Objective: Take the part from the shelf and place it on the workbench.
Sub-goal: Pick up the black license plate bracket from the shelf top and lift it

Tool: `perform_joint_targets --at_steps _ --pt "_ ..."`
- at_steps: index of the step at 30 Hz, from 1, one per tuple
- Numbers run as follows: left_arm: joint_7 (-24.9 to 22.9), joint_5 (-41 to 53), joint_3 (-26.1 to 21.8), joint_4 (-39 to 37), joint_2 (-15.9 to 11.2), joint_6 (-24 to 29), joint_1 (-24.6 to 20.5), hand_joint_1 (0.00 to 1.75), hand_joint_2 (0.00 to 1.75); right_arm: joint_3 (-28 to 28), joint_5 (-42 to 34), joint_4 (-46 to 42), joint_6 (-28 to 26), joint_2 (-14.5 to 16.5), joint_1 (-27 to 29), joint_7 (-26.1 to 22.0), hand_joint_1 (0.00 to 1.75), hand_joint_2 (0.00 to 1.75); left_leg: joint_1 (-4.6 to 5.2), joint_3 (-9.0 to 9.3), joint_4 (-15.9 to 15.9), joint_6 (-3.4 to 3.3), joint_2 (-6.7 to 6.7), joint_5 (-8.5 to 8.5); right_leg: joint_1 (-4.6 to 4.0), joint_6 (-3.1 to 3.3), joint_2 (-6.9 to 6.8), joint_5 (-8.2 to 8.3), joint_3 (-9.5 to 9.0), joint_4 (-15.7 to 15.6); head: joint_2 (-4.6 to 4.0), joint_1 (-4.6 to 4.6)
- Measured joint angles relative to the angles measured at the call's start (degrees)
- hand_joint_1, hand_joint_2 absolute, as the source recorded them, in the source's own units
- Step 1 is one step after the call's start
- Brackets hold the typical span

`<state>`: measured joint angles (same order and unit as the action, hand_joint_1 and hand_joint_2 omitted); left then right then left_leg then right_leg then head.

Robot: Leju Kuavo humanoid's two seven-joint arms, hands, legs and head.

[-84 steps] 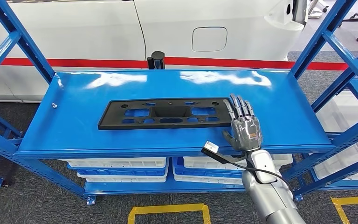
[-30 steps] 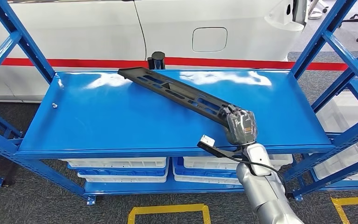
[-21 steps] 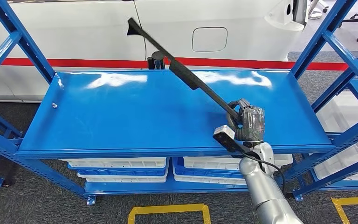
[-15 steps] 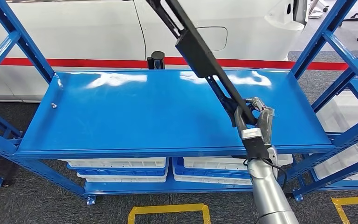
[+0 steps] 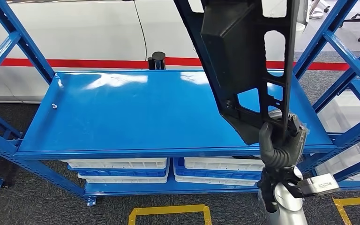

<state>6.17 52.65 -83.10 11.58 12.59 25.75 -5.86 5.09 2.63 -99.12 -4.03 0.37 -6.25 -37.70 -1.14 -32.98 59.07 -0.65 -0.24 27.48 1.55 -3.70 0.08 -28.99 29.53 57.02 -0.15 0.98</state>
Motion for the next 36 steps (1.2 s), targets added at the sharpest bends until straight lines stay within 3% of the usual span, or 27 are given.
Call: perform_joint_targets --at_steps 6,11,13,15,17,19,21,22,24,27,29,31,33,36 --pt "1.11 0.0 0.0 0.0 -0.17 -1.72 0.0 0.0 1.75 -0.54 1.8 -5.78 -3.1 0.44 3.22 -0.11 1.75 1.75 0.47 -0.05 0.15 -0.23 -0.04 0.18 0.41 -0.32 -0.03 0.04 -0.15 -0.13 0.0 0.03" --pt "1.27 0.0 0.01 0.0 -0.37 -1.86 -0.04 0.0 1.75 -1.25 2.3 -7.91 -4.2 0.84 4.21 -0.11 1.75 1.75 0.76 0.41 -0.75 -1.37 0.02 -0.12 1.0 -1.11 -0.03 -0.15 -0.07 -0.12 0.0 0.0" --pt "1.3 0.02 0.02 0.0 -0.39 -1.86 -0.07 0.0 1.75 -1.45 2.38 -8.4 -4.31 0.92 4.35 -0.11 1.75 1.75 0.45 1.03 -1.68 -2.0 0.16 -0.57 0.97 -0.72 -0.05 -2.04 1.79 3.66 0.0 -0.21" --pt "1.32 0.04 0.02 0.0 -0.38 -1.88 -0.09 0.0 1.75 -1.6 2.43 -8.57 -4.37 0.93 4.6 -0.11 1.75 1.75 0.5 1.17 -1.84 -2.23 0.22 -0.63 0.77 -0.07 -0.05 -4.95 5.79 11.31 0.0 -0.37" --pt "1.33 0.03 0.02 0.0 -0.37 -2.07 -0.08 0.0 1.75 -1.71 2.46 -8.59 -4.4 0.91 4.97 -0.11 1.75 1.75 0.58 1.16 -1.79 -2.24 0.2 -0.64 0.65 -0.11 -0.04 -6.29 8.88 16.75 0.0 -0.39" --pt "1.32 0.01 0.02 0.0 -0.44 -2.88 -0.06 0.0 1.75 -1.91 2.52 -8.59 -4.75 0.91 5.12 -0.11 1.75 1.75 0.56 1.22 -1.73 -2.16 0.1 -0.64 0.7 -0.85 -0.06 -4.7 8.75 15.51 0.0 -0.4" --pt "1.31 -0.01 0.02 0.01 -0.58 -3.89 -0.07 0.0 1.75 -2.24 2.56 -8.59 -5.53 0.95 5.13 -0.11 1.75 1.75 0.45 1.32 -1.57 -1.77 -0.03 -0.47 0.89 -1.8 -0.15 -1.27 5.58 8.07 0.0 -0.44" --pt "1.3 -0.01 0.02 0.01 -0.68 -4.25 -0.08 0.0 1.75 -2.38 2.56 -8.59 -5.97 0.97 5.17 -0.11 1.75 1.75 0.48 1.26 -1.44 -1.39 -0.12 -0.34 0.79 -1.85 -0.12 0.21 3.93 4.91 0.0 -0.48" --pt "1.26 0.0 0.02 0.02 -0.92 -4.67 -0.1 0.0 1.75 -2.66 2.57 -8.77 -6.88 1.03 5.46 -0.11 1.75 1.75 0.73 1.15 -1.09 -0.55 -0.27 -0.16 0.47 -1.16 0.02 1.42 2.44 1.86 0.0 -0.44" --pt "1.24 -0.01 0.02 0.02 -1.14 -4.97 -0.09 0.0 1.75 -2.97 2.55 -9.33 -7.92 1.2 6.0 -0.11 1.75 1.75 0.68 0.84 -0.6 0.31 -0.28 0.15 0.62 0.4 0.23 1.58 2.98 1.99 0.0 -0.26" --pt "1.29 -0.03 0.02 0.02 -1.24 -5.29 -0.09 0.0 1.75 -3.18 2.34 -9.84 -8.3 1.45 6.21 -0.11 1.75 1.75 0.44 -0.49 2.52 0.71 -0.12 3.01 0.87 1.6 0.19 2.03 3.45 1.88 0.0 -0.17" --pt "1.4 -0.09 0.02 0.02 -1.28 -5.71 -0.11 0.0 1.75 -3.47 2.03 -10.21 -8.43 1.64 6.39 -0.11 1.75 1.75 0.38 -3.16 9.3 1.0 0.0 7.55 0.56 2.56 0.09 2.46 4.08 1.91 0.0 -0.13" --pt "1.49 -0.14 0.02 0.02 -1.31 -5.95 -0.1 0.0 1.75 -3.62 1.87 -10.3 -8.43 1.71 6.52 -0.11 1.75 1.75 0.36 -4.99 14.03 1.13 0.0 10.01 0.32 2.93 0.01 2.71 4.51 1.93 0.0 -0.14" --pt "1.5 -0.15 0.02 0.02 -1.32 -5.99 -0.09 0.0 1.75 -3.65 1.83 -10.3 -8.43 1.71 6.55 -0.11 1.75 1.75 0.35 -5.27 14.78 1.14 0.01 10.32 0.27 2.98 0.0 2.75 4.59 1.94 0.0 -0.13"
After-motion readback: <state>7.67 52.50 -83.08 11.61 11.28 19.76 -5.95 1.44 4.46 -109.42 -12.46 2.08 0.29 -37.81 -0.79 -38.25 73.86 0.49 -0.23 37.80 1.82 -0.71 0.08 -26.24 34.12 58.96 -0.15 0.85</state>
